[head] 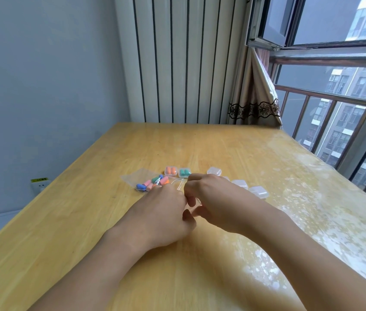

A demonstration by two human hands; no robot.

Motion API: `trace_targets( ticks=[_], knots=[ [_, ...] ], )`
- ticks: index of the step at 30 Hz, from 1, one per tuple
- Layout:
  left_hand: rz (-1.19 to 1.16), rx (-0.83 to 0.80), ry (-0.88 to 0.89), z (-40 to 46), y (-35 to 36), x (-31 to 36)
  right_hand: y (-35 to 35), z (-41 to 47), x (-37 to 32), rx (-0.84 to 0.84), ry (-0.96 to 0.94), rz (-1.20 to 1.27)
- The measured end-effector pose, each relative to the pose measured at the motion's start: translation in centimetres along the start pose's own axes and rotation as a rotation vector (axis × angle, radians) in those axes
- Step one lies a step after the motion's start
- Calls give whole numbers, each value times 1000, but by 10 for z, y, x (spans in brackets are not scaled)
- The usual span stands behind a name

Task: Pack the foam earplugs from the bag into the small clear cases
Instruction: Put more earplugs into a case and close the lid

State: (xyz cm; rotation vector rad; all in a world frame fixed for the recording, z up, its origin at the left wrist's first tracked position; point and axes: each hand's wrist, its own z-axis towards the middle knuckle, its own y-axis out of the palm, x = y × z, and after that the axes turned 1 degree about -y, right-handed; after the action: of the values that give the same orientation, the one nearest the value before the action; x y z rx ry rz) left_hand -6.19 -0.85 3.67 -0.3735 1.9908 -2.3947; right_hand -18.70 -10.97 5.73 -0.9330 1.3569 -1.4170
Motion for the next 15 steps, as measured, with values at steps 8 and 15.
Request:
trace_targets(
  ticks=[8,15],
  knots=[
    [50,-19,21,3,2,-2,3,1,6,-2,-3,30],
    [-73,-44,5,3,-1,-8,7,0,10,8,-21,64]
  ],
)
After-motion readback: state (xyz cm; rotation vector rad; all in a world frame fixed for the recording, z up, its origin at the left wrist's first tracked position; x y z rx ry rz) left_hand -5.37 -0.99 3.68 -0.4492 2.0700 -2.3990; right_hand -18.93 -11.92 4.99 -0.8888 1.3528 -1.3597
